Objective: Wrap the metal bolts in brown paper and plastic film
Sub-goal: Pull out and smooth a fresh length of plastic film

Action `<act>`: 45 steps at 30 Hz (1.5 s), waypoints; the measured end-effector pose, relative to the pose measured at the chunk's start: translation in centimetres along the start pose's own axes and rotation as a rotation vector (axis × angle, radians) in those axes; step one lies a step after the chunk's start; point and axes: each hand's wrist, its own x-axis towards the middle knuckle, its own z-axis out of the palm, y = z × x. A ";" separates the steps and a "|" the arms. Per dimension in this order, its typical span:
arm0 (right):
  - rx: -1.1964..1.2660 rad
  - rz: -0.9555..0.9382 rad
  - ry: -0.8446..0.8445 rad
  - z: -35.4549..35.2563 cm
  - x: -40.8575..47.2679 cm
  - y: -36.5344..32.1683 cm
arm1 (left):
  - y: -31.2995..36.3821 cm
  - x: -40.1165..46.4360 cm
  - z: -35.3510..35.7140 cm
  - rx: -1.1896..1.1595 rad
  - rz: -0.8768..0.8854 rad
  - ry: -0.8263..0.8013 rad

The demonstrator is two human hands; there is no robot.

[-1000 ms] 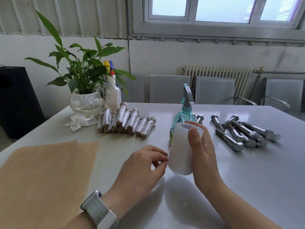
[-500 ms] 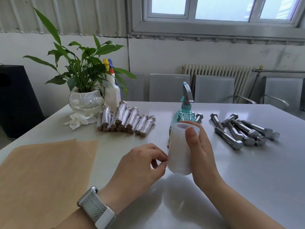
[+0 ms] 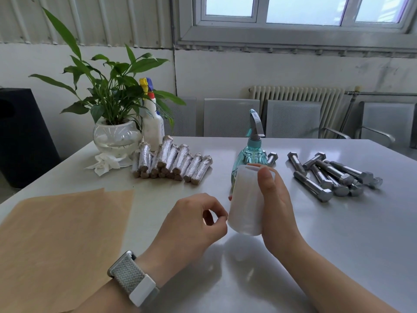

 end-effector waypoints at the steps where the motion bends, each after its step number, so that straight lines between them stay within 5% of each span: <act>1: 0.009 0.012 0.009 0.0 0.1 0.0 | 0.1 0.0 0.0 -0.023 -0.013 0.002; 8: 0.060 0.026 0.070 -0.1 0.2 0.1 | 0.0 0.2 -0.1 -0.154 -0.134 -0.009; 12: 0.028 0.002 0.057 0.1 0.1 0.0 | 0.2 -0.1 0.2 -0.043 -0.052 -0.097; 29: -0.020 -0.043 0.058 0.3 -0.2 0.2 | 0.4 -0.3 0.6 0.038 -0.054 -0.007; 45: 0.134 0.081 0.116 0.1 0.2 0.0 | 0.5 -0.2 1.2 -0.171 -0.024 0.039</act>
